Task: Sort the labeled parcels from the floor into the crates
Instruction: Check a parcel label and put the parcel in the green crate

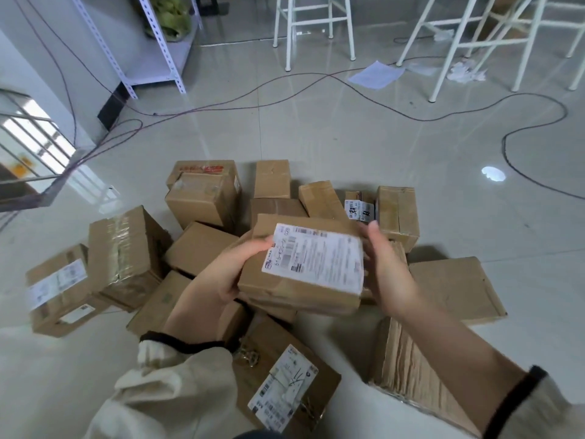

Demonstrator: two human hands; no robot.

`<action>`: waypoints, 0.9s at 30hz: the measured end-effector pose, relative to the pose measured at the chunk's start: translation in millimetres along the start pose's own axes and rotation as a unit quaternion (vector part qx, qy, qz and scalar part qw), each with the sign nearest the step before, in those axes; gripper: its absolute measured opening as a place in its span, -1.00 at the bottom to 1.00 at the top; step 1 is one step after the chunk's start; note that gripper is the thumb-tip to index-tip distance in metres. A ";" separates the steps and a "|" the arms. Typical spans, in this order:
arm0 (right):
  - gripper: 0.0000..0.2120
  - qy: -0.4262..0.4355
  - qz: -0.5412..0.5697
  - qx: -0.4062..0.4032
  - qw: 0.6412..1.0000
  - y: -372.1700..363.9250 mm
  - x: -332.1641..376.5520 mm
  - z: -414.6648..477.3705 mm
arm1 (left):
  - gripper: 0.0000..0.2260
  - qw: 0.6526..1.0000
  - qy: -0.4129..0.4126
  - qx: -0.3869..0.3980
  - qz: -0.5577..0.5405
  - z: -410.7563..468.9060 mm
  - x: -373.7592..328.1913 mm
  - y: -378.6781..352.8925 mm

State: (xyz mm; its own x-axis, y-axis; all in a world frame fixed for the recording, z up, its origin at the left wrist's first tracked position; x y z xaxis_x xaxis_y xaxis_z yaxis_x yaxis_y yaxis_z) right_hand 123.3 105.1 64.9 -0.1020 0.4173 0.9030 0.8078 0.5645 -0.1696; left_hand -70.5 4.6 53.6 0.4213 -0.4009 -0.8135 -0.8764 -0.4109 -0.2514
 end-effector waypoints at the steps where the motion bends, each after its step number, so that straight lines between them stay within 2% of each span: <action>1: -0.54 -0.052 0.014 0.026 0.998 8.1 -3.3 3.8 | -0.56 0.999 0.007 0.030 0.021 -2.9 -3.5 -3.1; 4: -0.51 -0.134 -0.036 0.124 0.983 23.6 -12.9 3.1 | -0.48 0.986 0.053 0.149 0.061 -8.8 -10.0 -20.4; 6: -0.57 -0.175 -0.081 0.213 0.958 23.4 -20.5 -5.0 | -0.39 0.973 0.081 0.197 0.094 -5.1 -6.9 -27.4; 7: -0.61 -0.188 -0.092 0.247 0.946 21.6 -22.3 -8.7 | -0.38 0.970 0.088 0.200 0.107 -2.7 -4.9 -28.2; 9: -0.59 -0.193 -0.102 0.263 0.940 20.5 -20.7 -12.0 | -0.38 0.970 0.110 0.180 0.121 2.4 1.2 -24.6; 13: -0.23 -0.180 -0.123 0.298 0.930 13.6 -17.3 -13.5 | -0.47 0.971 0.110 0.173 0.121 -3.6 -2.2 -24.4; 15: -0.18 -0.169 -0.111 0.319 0.926 8.1 -18.3 -12.4 | -0.61 0.978 0.092 0.142 0.125 -7.5 -6.2 -27.1; 17: -0.24 -0.147 -0.100 0.290 0.940 6.4 -17.4 -9.3 | -0.77 0.992 0.048 0.056 0.104 -2.5 -7.9 -20.4; 20: -0.40 -0.113 -0.079 0.179 0.974 13.6 -20.3 0.6 | -0.72 0.998 -0.038 -0.055 0.006 5.6 -10.0 -5.6; 22: -0.27 -0.072 -0.018 0.155 0.985 14.5 -23.7 9.2 | -0.66 0.996 -0.071 -0.059 -0.014 4.6 -7.4 -11.4; 24: -0.10 -0.032 0.062 0.157 0.985 8.5 -22.9 14.4 | -0.63 0.997 -0.068 -0.040 -0.013 2.8 0.0 -27.9; 27: -0.08 -0.006 0.095 0.152 0.984 7.1 -25.4 21.4 | -0.63 0.997 -0.074 -0.013 0.009 5.5 10.8 -47.7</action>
State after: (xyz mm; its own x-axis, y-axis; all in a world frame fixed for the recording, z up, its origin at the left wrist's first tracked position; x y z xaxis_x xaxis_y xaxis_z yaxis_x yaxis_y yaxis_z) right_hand 119.1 113.8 32.2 0.0258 0.5433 0.8391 0.6029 0.6611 -0.4466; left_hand -25.5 24.3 53.9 0.3655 -0.2841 -0.8864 -0.8762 -0.4263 -0.2247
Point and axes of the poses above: each hand's wrist, its own z-axis towards the middle knuckle, its own y-axis out of the back of the hand, x = y × z, the point moved 4 cm from there along z, towards the middle knuckle, and after that the axes turned 1 degree about -z, right-handed, at the moved point
